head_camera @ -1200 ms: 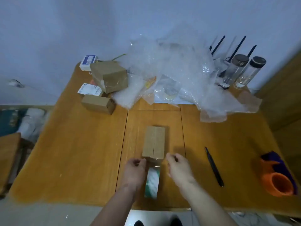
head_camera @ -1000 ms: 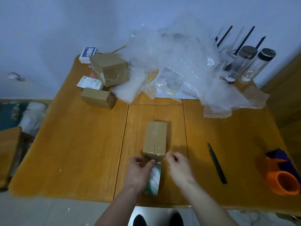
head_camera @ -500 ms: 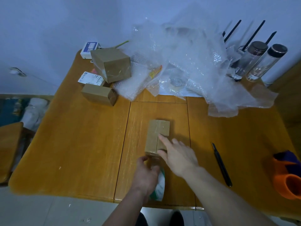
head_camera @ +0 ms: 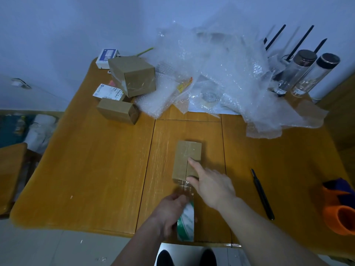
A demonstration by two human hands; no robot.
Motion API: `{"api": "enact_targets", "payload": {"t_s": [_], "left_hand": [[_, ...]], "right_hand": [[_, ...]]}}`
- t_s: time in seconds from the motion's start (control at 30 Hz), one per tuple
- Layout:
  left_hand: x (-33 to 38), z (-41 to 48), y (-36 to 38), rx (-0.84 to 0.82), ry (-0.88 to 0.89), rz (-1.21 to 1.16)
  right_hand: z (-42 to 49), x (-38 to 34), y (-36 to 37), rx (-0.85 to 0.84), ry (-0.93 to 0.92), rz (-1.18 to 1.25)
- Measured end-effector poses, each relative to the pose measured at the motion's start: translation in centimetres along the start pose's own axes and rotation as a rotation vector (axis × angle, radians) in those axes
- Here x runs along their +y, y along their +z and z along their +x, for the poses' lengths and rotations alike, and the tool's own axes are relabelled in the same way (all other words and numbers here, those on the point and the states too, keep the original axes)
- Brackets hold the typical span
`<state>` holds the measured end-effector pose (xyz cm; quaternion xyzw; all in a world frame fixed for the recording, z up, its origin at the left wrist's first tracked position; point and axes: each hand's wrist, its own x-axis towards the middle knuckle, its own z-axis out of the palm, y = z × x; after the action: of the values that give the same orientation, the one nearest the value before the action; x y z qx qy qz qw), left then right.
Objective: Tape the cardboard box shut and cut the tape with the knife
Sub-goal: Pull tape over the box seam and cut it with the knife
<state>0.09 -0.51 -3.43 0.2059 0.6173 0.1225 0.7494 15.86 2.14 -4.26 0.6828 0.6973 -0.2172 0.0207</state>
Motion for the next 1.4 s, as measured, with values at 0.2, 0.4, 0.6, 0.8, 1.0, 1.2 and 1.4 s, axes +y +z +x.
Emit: {"api": "enact_targets", "payload": {"t_s": [0.2,0.4,0.6,0.8,1.0,1.2,1.4], "left_hand": [[-0.1,0.6,-0.4,0.018,0.014,0.11],[-0.8,0.6,-0.7,0.016,-0.006,0.148],[-1.0,0.1,-0.4,0.025,0.006,0.052],[-0.9,0.2,0.2,0.061,0.019,0.041],[-1.5,-0.4,0.4,0.081,0.013,0.094],[-1.2,-0.5,0.8,0.086,0.064,0.108],[-0.9,-0.6,1.1,0.108,0.085,0.092]], "right_hand": [[-0.1,-0.1,0.1,-0.019,0.027,0.036],[-0.1,-0.4,-0.2,-0.028,0.045,0.045],[0.0,-0.1,0.0,-0.028,0.009,0.023],[0.1,0.7,-0.5,-0.038,-0.034,0.047],[-2.3,8.0,-0.6,0.235,0.312,0.235],[-6.9,16.5,3.9,0.008,0.836,0.127],[-6.4,17.3,4.2,0.004,0.8,0.239]]}}
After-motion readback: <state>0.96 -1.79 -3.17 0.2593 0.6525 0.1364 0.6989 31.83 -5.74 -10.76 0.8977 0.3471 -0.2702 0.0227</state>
